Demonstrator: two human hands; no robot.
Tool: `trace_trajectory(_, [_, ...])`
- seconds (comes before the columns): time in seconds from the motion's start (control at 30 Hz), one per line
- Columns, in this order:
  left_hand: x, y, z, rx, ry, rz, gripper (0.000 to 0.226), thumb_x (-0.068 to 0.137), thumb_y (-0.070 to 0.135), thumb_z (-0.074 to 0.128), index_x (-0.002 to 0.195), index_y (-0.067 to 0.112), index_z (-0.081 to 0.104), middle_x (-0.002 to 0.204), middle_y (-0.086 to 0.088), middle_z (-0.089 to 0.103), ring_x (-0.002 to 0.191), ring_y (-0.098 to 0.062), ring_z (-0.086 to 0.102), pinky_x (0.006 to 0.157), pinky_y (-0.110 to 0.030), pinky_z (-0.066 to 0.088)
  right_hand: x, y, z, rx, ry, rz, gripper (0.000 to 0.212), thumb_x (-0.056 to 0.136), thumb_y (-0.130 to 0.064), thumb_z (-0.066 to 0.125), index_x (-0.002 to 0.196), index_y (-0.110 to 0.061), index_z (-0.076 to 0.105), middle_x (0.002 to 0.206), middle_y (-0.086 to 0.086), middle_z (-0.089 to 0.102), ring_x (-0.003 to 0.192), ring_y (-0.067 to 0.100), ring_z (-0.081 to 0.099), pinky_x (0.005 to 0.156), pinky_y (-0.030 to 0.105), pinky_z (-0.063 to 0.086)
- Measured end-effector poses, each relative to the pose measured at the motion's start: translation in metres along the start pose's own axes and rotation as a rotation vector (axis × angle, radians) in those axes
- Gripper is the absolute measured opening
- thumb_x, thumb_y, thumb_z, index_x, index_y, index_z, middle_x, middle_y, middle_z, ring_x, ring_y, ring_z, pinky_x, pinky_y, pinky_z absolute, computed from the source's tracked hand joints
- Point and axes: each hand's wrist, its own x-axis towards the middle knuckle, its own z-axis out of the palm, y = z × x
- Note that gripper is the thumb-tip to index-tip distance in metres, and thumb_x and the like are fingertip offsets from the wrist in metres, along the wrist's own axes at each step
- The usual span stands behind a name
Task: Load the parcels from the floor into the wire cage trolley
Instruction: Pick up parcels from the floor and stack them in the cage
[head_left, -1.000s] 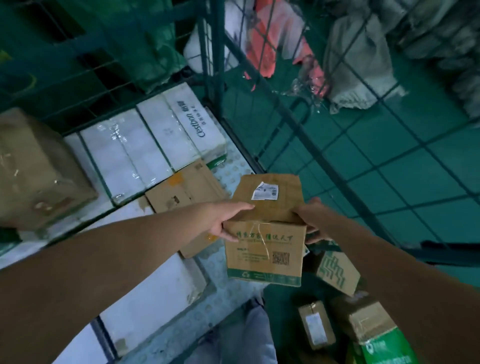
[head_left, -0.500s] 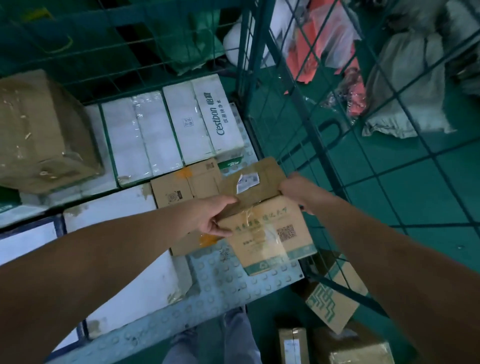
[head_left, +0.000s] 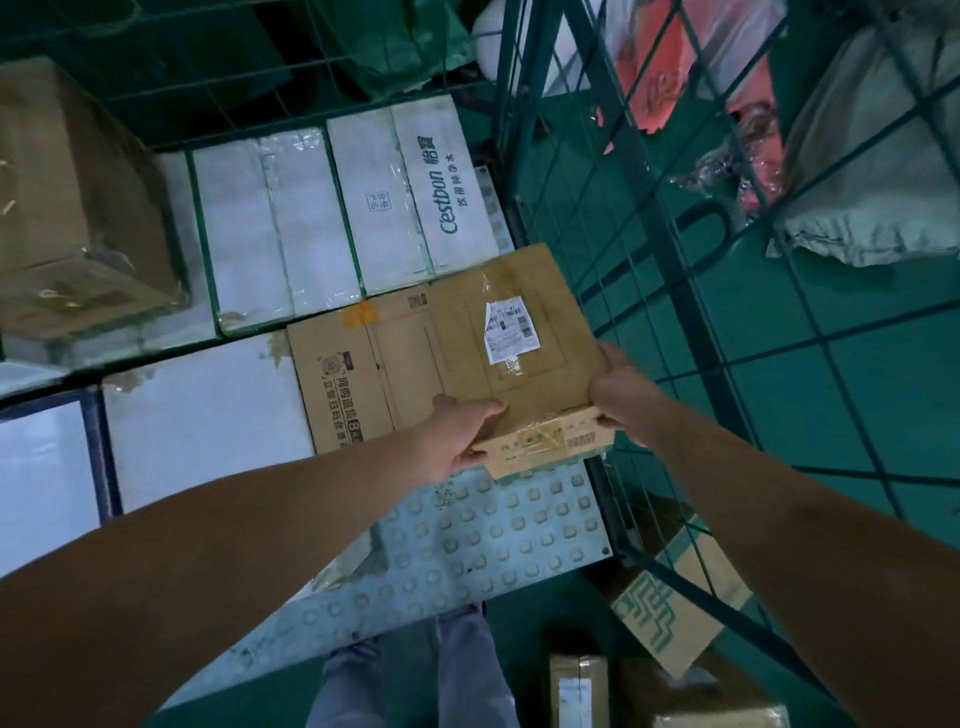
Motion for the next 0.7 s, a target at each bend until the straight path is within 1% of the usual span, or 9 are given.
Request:
trace_trajectory(0.03, [0.001, -0.003, 0.002, -0.002, 0.014, 0.016, 0.089, 0.067, 0.047, 0.082, 0.140, 0.014, 0.043, 0.127, -0.017, 0.058, 0.106, -0.032, 0.068, 0.078, -0.037, 0.065, 0.004, 0.006, 0.002, -0.011, 0.030, -0.033, 0.064, 0.099, 0.000, 0.039, 0.156, -0.028, 0.032, 0.119, 0.009, 0.057, 0.100, 0.027, 0.062, 0.095, 0.044, 0.057])
trace_trajectory(0.13, [0.006, -0.012, 0.005, 0.073, 0.042, 0.097, 0.062, 0.093, 0.033, 0.071, 0.142, 0.019, 0.037, 0.132, -0.005, 0.049, 0.112, -0.023, 0.058, 0.095, -0.040, 0.059, 0.012, 0.026, 0.008, -0.073, 0.106, -0.101, 0.075, 0.093, 0.004, 0.044, 0.159, -0.028, 0.028, 0.146, 0.013, 0.040, 0.106, 0.027, 0.056, 0.098, 0.040, 0.053])
trace_trajectory(0.23, [0.009, -0.020, 0.003, 0.231, 0.050, 0.163, 0.063, 0.099, 0.025, 0.064, 0.149, 0.028, 0.027, 0.131, 0.004, 0.043, 0.091, -0.010, 0.051, 0.094, -0.038, 0.052, 0.009, 0.041, 0.021, -0.104, 0.071, -0.048, 0.076, 0.095, 0.004, 0.049, 0.160, -0.028, 0.026, 0.152, 0.010, 0.030, 0.091, 0.020, 0.051, 0.080, 0.033, 0.053])
trace_trajectory(0.3, [0.010, -0.019, 0.004, 0.288, 0.047, 0.190, 0.067, 0.098, 0.024, 0.064, 0.152, 0.031, 0.025, 0.129, 0.003, 0.044, 0.080, -0.008, 0.048, 0.092, -0.039, 0.051, 0.006, 0.046, 0.033, -0.064, 0.000, -0.031, 0.073, 0.096, 0.003, 0.052, 0.158, -0.028, 0.029, 0.155, 0.010, 0.034, 0.087, 0.017, 0.051, 0.081, 0.034, 0.055])
trace_trajectory(0.4, [0.010, -0.011, 0.009, 0.319, 0.041, 0.231, 0.066, 0.098, 0.023, 0.063, 0.153, 0.031, 0.027, 0.119, 0.003, 0.049, 0.081, -0.008, 0.050, 0.095, -0.039, 0.052, 0.003, 0.050, 0.042, -0.031, -0.048, -0.026, 0.069, 0.096, -0.005, 0.055, 0.156, -0.030, 0.033, 0.152, 0.007, 0.040, 0.096, 0.019, 0.054, 0.092, 0.040, 0.052])
trace_trajectory(0.53, [0.009, -0.007, 0.015, 0.359, 0.005, 0.223, 0.068, 0.097, 0.026, 0.062, 0.155, 0.031, 0.026, 0.130, -0.001, 0.047, 0.114, -0.022, 0.053, 0.107, -0.045, 0.049, -0.003, 0.060, 0.047, 0.030, -0.068, 0.068, 0.055, 0.100, -0.016, 0.054, 0.152, -0.029, 0.040, 0.128, 0.005, 0.052, 0.110, 0.025, 0.055, 0.105, 0.047, 0.050])
trace_trajectory(0.6, [0.009, -0.007, 0.018, 0.389, -0.005, 0.222, 0.066, 0.098, 0.027, 0.062, 0.155, 0.030, 0.028, 0.119, 0.002, 0.051, 0.115, -0.022, 0.052, 0.105, -0.045, 0.051, -0.005, 0.066, 0.048, 0.094, -0.093, 0.109, 0.051, 0.101, -0.017, 0.053, 0.150, -0.026, 0.042, 0.116, 0.002, 0.050, 0.110, 0.024, 0.053, 0.107, 0.045, 0.049])
trace_trajectory(0.63, [0.008, -0.008, 0.020, 0.405, -0.014, 0.217, 0.064, 0.098, 0.027, 0.061, 0.154, 0.029, 0.030, 0.115, 0.002, 0.051, 0.113, -0.021, 0.053, 0.104, -0.043, 0.052, -0.005, 0.069, 0.049, 0.117, -0.099, 0.125, 0.049, 0.102, -0.016, 0.053, 0.149, -0.025, 0.043, 0.116, 0.003, 0.049, 0.110, 0.024, 0.052, 0.107, 0.043, 0.049])
trace_trajectory(0.7, [0.009, -0.014, 0.025, 0.447, -0.034, 0.192, 0.059, 0.099, 0.029, 0.061, 0.152, 0.027, 0.034, 0.122, -0.003, 0.054, 0.113, -0.020, 0.054, 0.100, -0.039, 0.053, -0.005, 0.076, 0.054, 0.165, -0.113, 0.157, 0.045, 0.102, -0.015, 0.053, 0.146, -0.022, 0.046, 0.126, 0.007, 0.050, 0.116, 0.026, 0.053, 0.104, 0.040, 0.051])
